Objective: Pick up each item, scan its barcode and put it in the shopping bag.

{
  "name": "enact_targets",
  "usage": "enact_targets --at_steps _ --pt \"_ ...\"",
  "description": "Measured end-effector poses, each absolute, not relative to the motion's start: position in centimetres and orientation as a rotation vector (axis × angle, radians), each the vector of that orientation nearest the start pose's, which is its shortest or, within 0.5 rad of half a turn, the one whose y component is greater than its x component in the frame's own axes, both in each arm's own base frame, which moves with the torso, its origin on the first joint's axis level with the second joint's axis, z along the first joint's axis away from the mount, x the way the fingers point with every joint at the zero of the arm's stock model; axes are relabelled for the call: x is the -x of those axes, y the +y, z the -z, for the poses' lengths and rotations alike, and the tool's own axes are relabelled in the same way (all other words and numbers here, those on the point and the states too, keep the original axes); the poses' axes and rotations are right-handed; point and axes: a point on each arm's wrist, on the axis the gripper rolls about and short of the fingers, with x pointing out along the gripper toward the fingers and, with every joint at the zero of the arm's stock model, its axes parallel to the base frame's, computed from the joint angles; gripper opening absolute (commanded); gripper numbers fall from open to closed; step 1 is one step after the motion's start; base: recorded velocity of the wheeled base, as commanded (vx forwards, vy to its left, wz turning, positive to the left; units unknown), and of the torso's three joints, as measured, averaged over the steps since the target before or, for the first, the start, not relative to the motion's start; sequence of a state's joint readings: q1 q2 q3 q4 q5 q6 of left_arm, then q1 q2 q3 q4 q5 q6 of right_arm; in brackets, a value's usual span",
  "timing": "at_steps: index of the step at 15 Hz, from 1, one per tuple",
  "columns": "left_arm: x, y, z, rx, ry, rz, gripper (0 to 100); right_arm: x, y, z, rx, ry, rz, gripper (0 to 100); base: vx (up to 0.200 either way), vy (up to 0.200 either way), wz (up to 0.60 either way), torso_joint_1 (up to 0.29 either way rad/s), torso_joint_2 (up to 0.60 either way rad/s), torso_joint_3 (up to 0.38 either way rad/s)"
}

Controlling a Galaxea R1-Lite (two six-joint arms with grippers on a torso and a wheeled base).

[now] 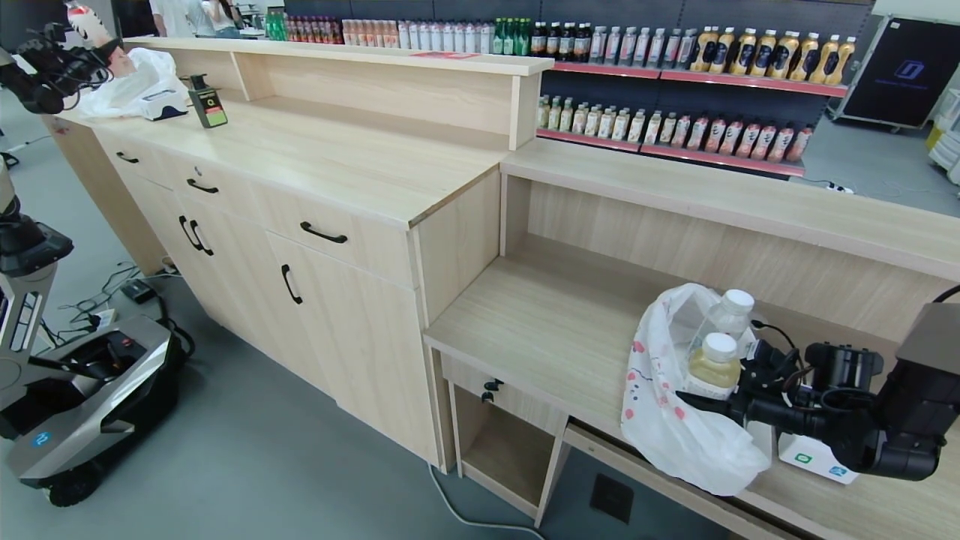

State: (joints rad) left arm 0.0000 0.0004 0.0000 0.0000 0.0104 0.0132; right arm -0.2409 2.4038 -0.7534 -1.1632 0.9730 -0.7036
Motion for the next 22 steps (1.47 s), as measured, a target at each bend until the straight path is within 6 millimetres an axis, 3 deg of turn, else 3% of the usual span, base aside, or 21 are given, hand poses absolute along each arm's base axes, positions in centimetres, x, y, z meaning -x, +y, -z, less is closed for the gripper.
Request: enact_targets --at_steps 6,7,12,16,22 --pt "2.3 0.0 -7.5 -0.013 0.0 -0.01 0 -35.7 -7.3 2.8 0.394 0.144 -0.816 0 0.0 0.0 0.0 0.0 0.0 0.0" --pt "2.3 0.0 -7.5 -0.013 0.0 -0.01 0 -35.7 -7.3 2.9 0.393 0.146 -0.819 100 0.0 0.0 0.0 0.0 0.0 0.0" --pt "2.3 0.0 -7.5 -0.013 0.0 -0.01 0 -35.5 -7.3 2.4 0.389 0.134 -0.833 100 0.0 0.0 0.0 0.0 0.0 0.0" --pt "2.3 0.0 -7.5 -0.013 0.0 -0.01 0 -34.9 -7.7 0.1 0.393 0.093 -0.841 100 0.0 0.0 0.0 0.0 0.0 0.0" --pt "2.3 0.0 -7.5 -0.013 0.0 -0.01 0 -33.3 -10.0 -3.2 0.407 0.086 -0.779 100 0.0 0.0 0.0 0.0 0.0 0.0"
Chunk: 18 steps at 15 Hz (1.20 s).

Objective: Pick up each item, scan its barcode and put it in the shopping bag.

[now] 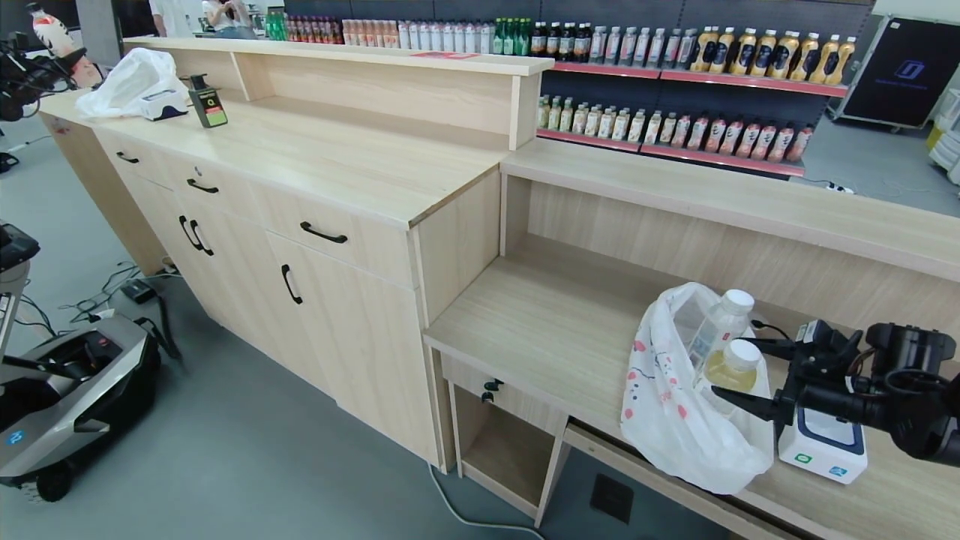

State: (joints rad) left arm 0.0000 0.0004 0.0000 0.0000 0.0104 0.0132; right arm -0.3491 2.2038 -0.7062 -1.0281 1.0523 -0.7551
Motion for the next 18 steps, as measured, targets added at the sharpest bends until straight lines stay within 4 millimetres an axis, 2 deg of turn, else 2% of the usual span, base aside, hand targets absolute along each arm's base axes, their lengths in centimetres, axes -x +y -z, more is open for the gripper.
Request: enact_targets --at_steps 2,5,10,12,15,18 --pt "2.3 0.0 -7.5 -0.013 0.0 -0.01 0 -32.6 -10.7 -4.1 0.386 0.111 -0.759 100 0.0 0.0 0.0 0.0 0.0 0.0" --pt "2.3 0.0 -7.5 -0.013 0.0 -0.01 0 -30.5 -11.0 -6.1 0.284 0.213 -0.751 100 0.0 0.0 0.0 0.0 0.0 0.0" --pt "2.3 0.0 -7.5 -0.013 0.0 -0.01 0 -24.0 -9.6 -13.8 0.274 0.223 -0.7 100 0.0 0.0 0.0 0.0 0.0 0.0" --pt "2.3 0.0 -7.5 -0.013 0.0 -0.01 0 -21.1 -8.9 -16.2 0.297 0.202 -0.665 100 0.0 0.0 0.0 0.0 0.0 0.0" --pt "2.3 0.0 -7.5 -0.013 0.0 -0.01 0 -18.3 -8.2 -18.5 0.338 0.159 -0.615 100 0.0 0.0 0.0 0.0 0.0 0.0" --pt "2.3 0.0 -7.5 -0.013 0.0 -0.01 0 -17.1 -7.5 -19.9 0.388 0.117 -0.588 100 0.0 0.0 0.0 0.0 0.0 0.0"
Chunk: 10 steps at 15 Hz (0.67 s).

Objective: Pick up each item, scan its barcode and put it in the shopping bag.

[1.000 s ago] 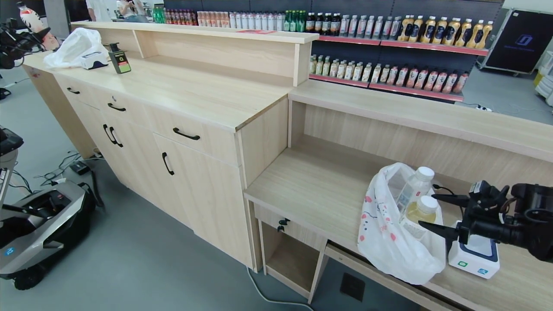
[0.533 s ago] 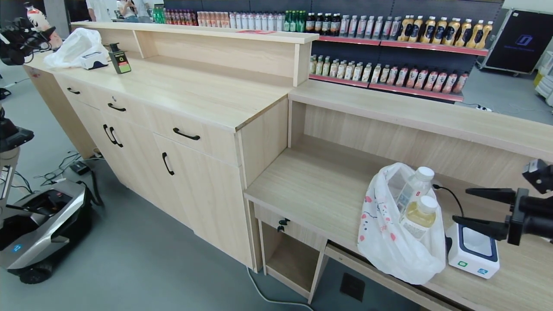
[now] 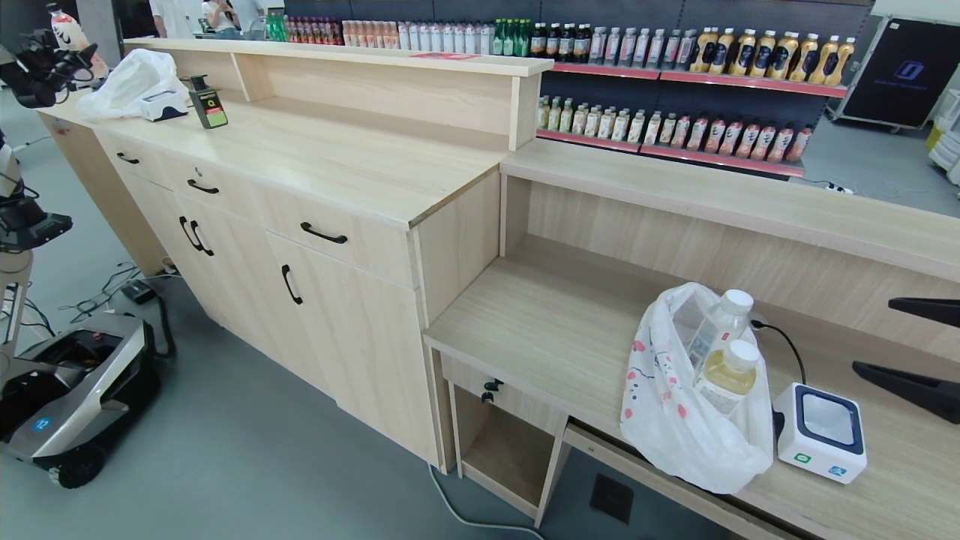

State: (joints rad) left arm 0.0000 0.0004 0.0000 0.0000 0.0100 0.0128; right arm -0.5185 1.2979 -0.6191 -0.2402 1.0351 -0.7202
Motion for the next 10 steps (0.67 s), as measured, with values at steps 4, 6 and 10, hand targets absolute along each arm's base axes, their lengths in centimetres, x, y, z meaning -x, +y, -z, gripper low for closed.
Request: enact_targets --at_steps 4,6,10 --pt "2.3 0.0 -7.5 -0.013 0.0 -0.01 0 -16.5 -7.0 -20.7 0.43 0.144 -0.485 100 0.0 0.0 0.0 0.0 0.0 0.0" --pt "2.3 0.0 -7.5 -0.013 0.0 -0.01 0 -16.8 -6.7 -21.0 0.377 0.205 -0.359 100 0.0 0.0 0.0 0.0 0.0 0.0" --pt "2.3 0.0 -7.5 -0.013 0.0 -0.01 0 -18.5 -4.7 -22.8 0.193 0.131 -0.054 100 0.0 0.0 0.0 0.0 0.0 0.0"
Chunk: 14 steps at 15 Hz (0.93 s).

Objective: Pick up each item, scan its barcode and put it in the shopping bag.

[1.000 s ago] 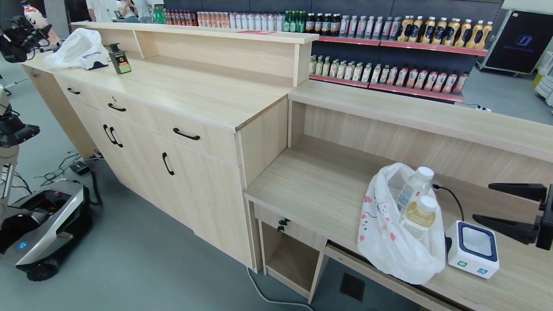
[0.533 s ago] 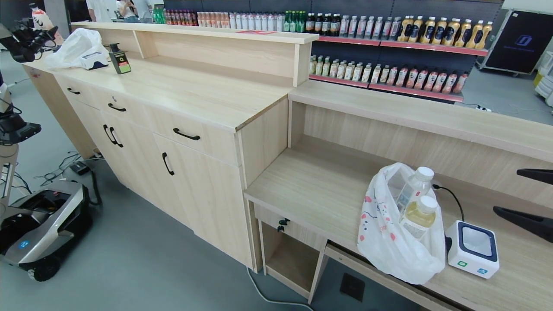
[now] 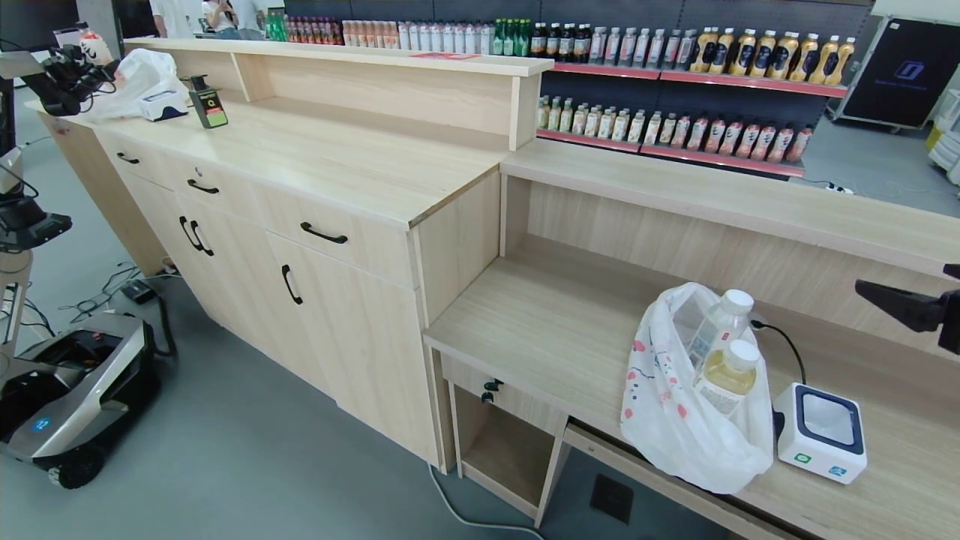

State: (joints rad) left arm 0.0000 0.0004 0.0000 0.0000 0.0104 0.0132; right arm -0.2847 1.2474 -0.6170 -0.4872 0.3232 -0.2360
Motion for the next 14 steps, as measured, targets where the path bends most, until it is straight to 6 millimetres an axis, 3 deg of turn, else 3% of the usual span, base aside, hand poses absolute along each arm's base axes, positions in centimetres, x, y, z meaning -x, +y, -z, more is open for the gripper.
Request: enact_targets --at_steps 2,6,14 --pt "2.3 0.0 -7.5 -0.013 0.0 -0.01 0 -18.7 -4.1 -23.1 0.208 0.058 0.031 100 0.0 0.0 0.0 0.0 0.0 0.0" --pt "2.3 0.0 -7.5 -0.013 0.0 -0.01 0 -19.3 -3.3 -24.3 0.233 -0.109 0.108 100 0.0 0.0 -0.6 0.004 0.0 0.002" --pt "2.3 0.0 -7.5 -0.013 0.0 -0.01 0 -20.8 -3.8 -23.7 0.166 -0.077 0.284 100 0.0 0.0 -0.6 0.001 0.0 0.002"
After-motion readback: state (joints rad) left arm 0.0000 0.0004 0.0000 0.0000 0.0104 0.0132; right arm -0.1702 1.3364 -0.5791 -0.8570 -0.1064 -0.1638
